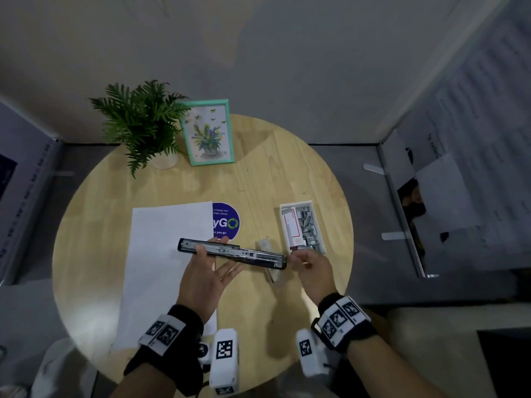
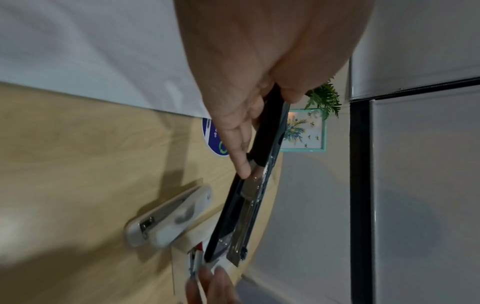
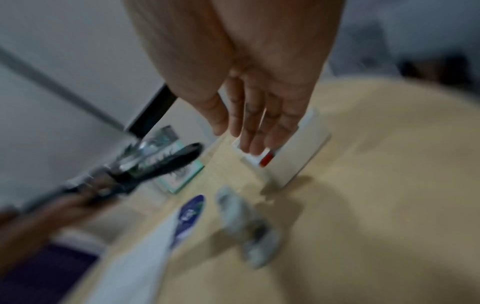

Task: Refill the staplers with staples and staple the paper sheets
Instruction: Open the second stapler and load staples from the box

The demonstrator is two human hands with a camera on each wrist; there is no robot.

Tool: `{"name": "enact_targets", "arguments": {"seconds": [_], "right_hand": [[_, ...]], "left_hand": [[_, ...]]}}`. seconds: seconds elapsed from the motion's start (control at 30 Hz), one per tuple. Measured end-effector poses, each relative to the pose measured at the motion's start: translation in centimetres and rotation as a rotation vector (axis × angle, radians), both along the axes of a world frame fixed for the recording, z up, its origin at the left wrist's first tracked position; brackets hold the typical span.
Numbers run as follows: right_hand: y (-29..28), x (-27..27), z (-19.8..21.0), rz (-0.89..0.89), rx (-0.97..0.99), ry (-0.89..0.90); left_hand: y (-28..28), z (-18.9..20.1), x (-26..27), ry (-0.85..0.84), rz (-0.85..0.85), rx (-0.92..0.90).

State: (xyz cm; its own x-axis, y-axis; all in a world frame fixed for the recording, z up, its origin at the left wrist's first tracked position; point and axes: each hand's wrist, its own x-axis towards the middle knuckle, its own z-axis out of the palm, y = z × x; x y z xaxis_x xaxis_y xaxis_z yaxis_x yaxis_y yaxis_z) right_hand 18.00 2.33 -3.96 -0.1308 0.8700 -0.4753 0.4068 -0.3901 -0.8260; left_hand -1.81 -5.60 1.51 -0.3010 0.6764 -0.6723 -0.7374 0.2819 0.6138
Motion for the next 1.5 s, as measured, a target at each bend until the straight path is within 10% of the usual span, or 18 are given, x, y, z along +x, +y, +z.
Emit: {"name": "enact_targets", "arguments": {"seconds": [0.17,0.47,0.67,0.9,1.07,1.5], "right_hand": [[4.3,2.6,-1.4,0.322,0.300,-0.619],[6.3,2.1,-3.6,0.567,0.376,-0.827],[6.6,2.5,-3.8,0.552,0.353,-0.710],[6.6,3.1,-0.3,0.019,0.058,-0.078],[5.1,1.4,3.6,0.024,0.091,0.216],[1.7,-2.1,5.2,0.397,0.602,0.061]], "left_hand": [[-0.6,-0.4,-1.0,-0.052,0.082,0.068],[-0.7,-0.8,-1.2,-0.064,0.125,0.011],[-0.7,-0.4,-1.4,-0.051,0.133,0.020],[-0.3,0.2,-1.2,-0.053,0.129,0.033],[-0.1,0.8,-0.8,-0.073,0.125,0.078],[0.2,2.1,-0.4,-0.111,0.147,0.159]]}}
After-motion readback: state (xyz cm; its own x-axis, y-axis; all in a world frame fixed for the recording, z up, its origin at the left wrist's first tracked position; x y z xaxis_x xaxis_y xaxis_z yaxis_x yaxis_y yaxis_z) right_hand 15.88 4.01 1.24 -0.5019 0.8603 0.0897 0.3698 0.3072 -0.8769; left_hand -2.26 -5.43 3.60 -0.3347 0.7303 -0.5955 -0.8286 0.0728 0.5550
